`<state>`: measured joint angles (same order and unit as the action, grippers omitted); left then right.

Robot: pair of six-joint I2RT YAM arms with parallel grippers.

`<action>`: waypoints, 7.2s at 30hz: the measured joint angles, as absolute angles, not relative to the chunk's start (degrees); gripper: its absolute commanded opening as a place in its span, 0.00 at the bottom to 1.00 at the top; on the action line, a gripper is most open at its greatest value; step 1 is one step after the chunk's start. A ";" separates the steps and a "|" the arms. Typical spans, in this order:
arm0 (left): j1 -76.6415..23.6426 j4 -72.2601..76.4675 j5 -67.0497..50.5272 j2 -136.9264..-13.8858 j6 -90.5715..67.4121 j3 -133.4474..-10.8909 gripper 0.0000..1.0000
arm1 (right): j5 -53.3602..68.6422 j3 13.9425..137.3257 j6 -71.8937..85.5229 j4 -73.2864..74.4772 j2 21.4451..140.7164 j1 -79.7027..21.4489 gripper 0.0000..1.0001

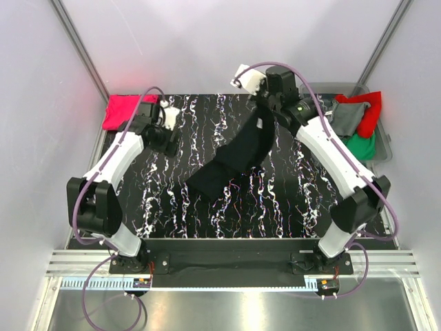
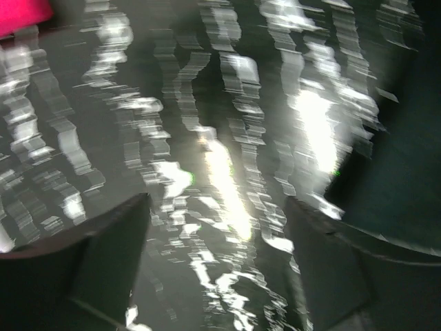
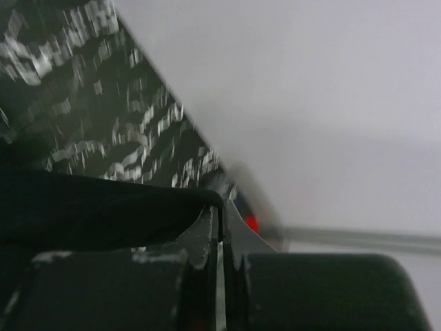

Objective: Fold and stack the t-shirts
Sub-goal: Flatten the tshirt out

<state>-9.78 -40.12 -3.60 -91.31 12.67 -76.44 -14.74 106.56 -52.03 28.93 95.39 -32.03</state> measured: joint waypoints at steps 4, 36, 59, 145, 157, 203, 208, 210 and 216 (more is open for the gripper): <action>-12.75 -43.00 -12.69 -90.85 13.72 -75.22 0.70 | -17.45 101.06 -49.87 29.71 98.83 -25.41 0.00; -16.53 -55.99 -24.75 -95.13 22.76 -102.17 0.00 | -13.78 118.72 -26.15 32.75 105.21 -18.41 0.00; -20.16 -57.69 -17.56 -88.42 30.98 -81.43 0.62 | -5.85 93.19 -15.55 36.40 98.72 -14.61 0.00; -13.45 -48.53 -3.70 -95.48 37.60 -58.52 0.28 | -3.36 90.70 -14.76 35.66 100.14 -14.57 0.00; -13.45 -49.30 -3.90 -95.96 37.26 -59.90 0.00 | -3.36 89.97 -14.76 35.16 100.12 -14.57 0.00; -15.33 -55.31 -4.47 -86.00 32.93 -85.23 0.00 | 22.09 86.11 -28.80 46.70 91.11 -0.03 0.79; -15.33 -55.18 -4.21 -86.21 32.93 -84.73 0.00 | 27.79 88.42 -31.66 45.25 96.27 -0.25 0.73; -15.33 -55.20 -4.16 -86.46 32.93 -84.71 0.00 | 29.21 91.20 -32.56 47.42 102.94 -0.62 0.66; -15.33 -55.20 -3.86 -86.63 32.91 -84.71 0.00 | 29.63 93.62 -32.71 49.84 116.07 -1.30 0.70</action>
<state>-15.33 -55.20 -3.86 -86.63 32.91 -84.71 29.63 93.62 -32.71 49.84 116.07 -1.30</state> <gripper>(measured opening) 0.019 0.670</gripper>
